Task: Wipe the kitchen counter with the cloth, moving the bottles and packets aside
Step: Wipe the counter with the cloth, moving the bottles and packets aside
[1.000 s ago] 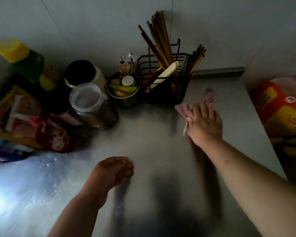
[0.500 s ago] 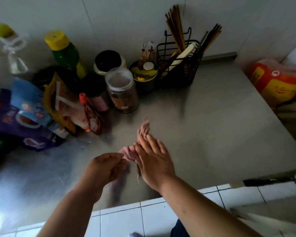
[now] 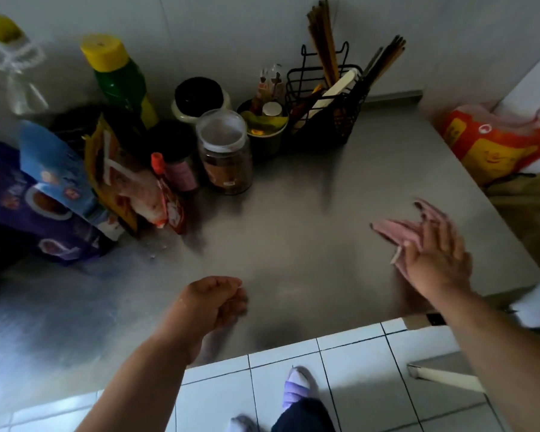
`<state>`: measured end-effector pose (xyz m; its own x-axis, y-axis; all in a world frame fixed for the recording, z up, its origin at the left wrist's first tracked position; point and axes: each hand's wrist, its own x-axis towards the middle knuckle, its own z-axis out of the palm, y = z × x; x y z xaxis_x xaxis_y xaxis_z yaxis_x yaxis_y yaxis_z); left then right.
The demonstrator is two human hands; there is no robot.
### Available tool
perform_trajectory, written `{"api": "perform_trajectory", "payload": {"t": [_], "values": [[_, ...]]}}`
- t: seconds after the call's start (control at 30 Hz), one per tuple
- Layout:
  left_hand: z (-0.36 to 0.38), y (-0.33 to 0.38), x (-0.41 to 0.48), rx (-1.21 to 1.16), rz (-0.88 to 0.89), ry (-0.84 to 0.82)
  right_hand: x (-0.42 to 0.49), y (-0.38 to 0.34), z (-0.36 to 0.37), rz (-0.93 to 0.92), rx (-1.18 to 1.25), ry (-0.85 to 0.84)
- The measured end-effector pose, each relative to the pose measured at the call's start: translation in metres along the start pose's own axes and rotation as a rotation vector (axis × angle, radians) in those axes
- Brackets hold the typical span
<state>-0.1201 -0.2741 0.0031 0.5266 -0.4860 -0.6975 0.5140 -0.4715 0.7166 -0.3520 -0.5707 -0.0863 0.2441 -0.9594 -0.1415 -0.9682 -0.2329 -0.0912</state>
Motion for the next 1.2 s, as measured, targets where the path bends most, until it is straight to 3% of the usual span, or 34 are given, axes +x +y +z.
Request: {"api": "perform_trajectory", "payload": {"t": [0.1,0.27,0.47,0.9,1.2], "values": [[-0.017,0.001,0.005,-0.014,-0.016,0.058,0.027,-0.024,-0.007,0.123,0.043,-0.005],[-0.053,0.001,0.011,-0.086,-0.024,0.191,0.024,-0.107,0.008,-0.185,-0.005,0.036],[-0.116,-0.016,0.0,-0.143,-0.052,0.303,-0.045,-0.224,0.036,-0.524,-0.05,0.035],[-0.267,-0.052,-0.026,-0.128,-0.027,0.267,-0.248,-0.317,0.07,-0.671,-0.039,0.089],[-0.354,-0.075,-0.069,-0.238,0.02,0.337,-0.339,-0.429,0.095,-1.036,-0.033,0.012]]}}
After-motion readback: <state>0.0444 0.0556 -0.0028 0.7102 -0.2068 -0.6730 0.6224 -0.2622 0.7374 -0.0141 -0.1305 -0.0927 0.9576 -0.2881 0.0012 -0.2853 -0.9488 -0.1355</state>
